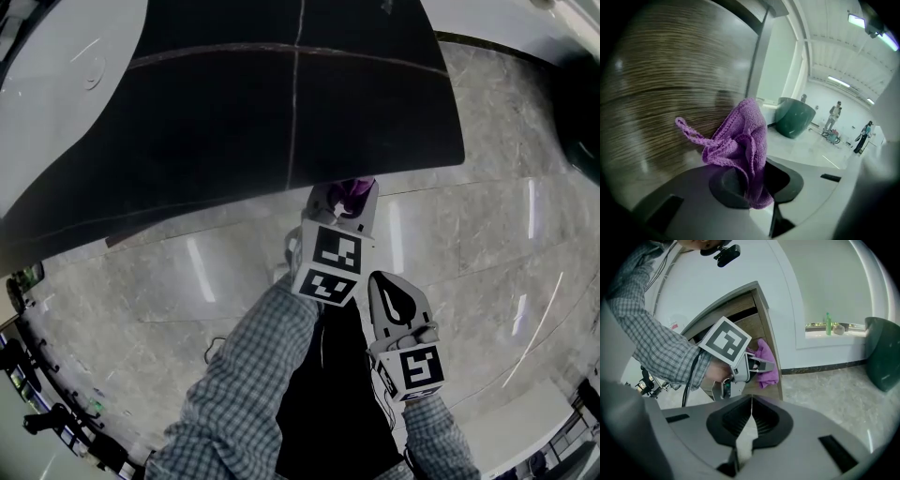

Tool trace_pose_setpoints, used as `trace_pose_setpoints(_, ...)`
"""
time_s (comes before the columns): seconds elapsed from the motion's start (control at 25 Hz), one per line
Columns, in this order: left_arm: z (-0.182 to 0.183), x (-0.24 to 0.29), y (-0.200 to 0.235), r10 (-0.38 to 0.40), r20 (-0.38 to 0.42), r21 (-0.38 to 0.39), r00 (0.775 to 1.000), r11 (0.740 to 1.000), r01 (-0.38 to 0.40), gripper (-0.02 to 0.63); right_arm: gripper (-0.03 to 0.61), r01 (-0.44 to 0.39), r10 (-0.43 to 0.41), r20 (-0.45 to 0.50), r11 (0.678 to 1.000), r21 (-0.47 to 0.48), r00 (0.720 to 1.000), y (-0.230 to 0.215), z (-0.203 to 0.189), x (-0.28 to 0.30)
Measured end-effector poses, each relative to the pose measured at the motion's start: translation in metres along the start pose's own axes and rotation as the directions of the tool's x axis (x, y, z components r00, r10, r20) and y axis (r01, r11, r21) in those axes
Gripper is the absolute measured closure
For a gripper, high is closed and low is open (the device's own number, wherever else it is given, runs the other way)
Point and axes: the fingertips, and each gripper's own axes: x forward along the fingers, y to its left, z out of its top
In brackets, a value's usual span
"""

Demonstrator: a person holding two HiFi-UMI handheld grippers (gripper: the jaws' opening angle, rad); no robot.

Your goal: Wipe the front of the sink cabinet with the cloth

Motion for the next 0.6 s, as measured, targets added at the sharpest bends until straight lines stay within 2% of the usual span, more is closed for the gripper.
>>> trace_pose_setpoints(0.2,0.006,0.016,-0.048,-0.148,-0.010,0.100,0.989,0.984,0.148,0.545,0.560,0.016,-0.016,-0.015,1.000,0.008,1.000,-0.003,-0.008,-0.003)
trace_pose_setpoints(0.28,0.003,0.023,-0.059,-0.175,-0.023,0.128,0.984,0.976,0.177,0.545,0.560,0.014,-0.014,-0.016,1.000,0.006,1.000,-0.005,-0.009,-0.004)
trace_pose_setpoints(0.52,-0.010,0.041,-0.037,-0.102,-0.049,0.112,0.994,0.988,0.107,0.545,0.560,0.018,-0.018,-0.021,1.000,0.008,1.000,-0.012,-0.011,-0.003)
trace_pose_setpoints(0.6,-0.019,0.040,-0.020,-0.069,-0.052,0.070,0.996,0.995,0.072,0.545,0.560,0.018,-0.018,-0.025,1.000,0.008,1.000,-0.013,-0.014,-0.003)
